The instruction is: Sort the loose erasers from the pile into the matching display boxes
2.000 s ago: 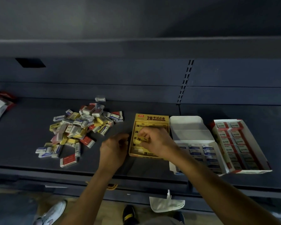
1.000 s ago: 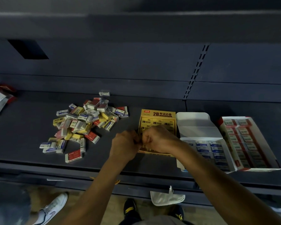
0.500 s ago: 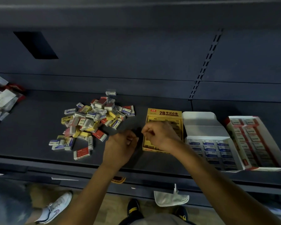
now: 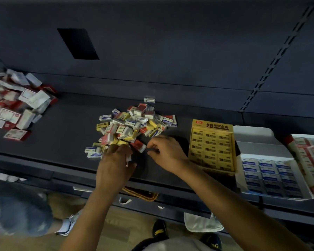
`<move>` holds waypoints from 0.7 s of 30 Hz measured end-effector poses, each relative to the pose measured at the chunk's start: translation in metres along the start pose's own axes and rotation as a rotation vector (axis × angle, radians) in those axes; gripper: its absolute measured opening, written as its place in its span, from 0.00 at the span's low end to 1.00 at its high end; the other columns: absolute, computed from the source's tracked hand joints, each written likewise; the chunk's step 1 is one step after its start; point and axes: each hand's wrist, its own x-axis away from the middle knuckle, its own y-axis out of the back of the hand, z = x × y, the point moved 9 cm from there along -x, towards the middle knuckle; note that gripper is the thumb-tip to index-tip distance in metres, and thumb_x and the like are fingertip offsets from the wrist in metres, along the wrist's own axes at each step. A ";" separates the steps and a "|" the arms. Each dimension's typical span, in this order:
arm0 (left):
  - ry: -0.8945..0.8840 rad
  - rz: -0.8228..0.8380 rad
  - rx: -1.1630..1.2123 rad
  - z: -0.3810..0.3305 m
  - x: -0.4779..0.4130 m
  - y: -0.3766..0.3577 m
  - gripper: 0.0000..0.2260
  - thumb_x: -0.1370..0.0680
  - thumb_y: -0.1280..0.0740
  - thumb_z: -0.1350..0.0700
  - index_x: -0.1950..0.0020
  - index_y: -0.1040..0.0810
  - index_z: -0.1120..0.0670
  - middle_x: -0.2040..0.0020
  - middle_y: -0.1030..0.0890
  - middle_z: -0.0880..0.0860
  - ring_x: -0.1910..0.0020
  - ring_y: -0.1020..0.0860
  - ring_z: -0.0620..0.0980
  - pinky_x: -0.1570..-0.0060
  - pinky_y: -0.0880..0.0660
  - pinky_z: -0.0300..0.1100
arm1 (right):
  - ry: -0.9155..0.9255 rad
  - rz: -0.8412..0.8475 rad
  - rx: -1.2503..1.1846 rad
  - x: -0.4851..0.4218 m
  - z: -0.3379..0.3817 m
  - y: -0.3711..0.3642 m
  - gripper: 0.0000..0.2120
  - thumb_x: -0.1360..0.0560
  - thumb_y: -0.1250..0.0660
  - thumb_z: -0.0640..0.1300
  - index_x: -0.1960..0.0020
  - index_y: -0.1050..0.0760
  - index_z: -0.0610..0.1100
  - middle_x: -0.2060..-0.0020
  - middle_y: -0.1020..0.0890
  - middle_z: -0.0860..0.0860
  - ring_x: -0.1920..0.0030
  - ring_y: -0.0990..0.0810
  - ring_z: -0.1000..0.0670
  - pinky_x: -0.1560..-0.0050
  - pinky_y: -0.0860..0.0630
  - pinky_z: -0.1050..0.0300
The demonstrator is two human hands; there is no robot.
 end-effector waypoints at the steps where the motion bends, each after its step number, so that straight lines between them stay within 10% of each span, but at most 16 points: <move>1: 0.055 0.045 -0.040 0.012 0.001 -0.003 0.20 0.35 0.23 0.54 0.46 0.22 0.52 0.47 0.22 0.55 0.46 0.25 0.58 0.51 0.27 0.49 | 0.000 -0.012 0.024 -0.003 0.001 -0.004 0.10 0.27 0.31 0.44 0.46 0.23 0.44 0.48 0.21 0.49 0.45 0.25 0.49 0.46 0.28 0.56; 11: 0.130 0.137 0.053 0.034 -0.005 -0.004 0.15 0.29 0.28 0.51 0.43 0.22 0.51 0.45 0.20 0.51 0.47 0.23 0.52 0.55 0.32 0.40 | 0.011 -0.097 0.158 -0.020 0.010 -0.027 0.11 0.27 0.33 0.43 0.45 0.25 0.45 0.47 0.22 0.49 0.43 0.28 0.47 0.47 0.31 0.55; 21: 0.078 0.172 0.513 0.003 -0.020 -0.005 0.05 0.23 0.35 0.49 0.49 0.26 0.47 0.56 0.18 0.46 0.58 0.19 0.44 0.55 0.21 0.47 | -0.247 -0.147 -0.304 0.007 -0.024 0.031 0.08 0.23 0.37 0.45 0.48 0.20 0.50 0.58 0.21 0.62 0.59 0.23 0.66 0.58 0.31 0.78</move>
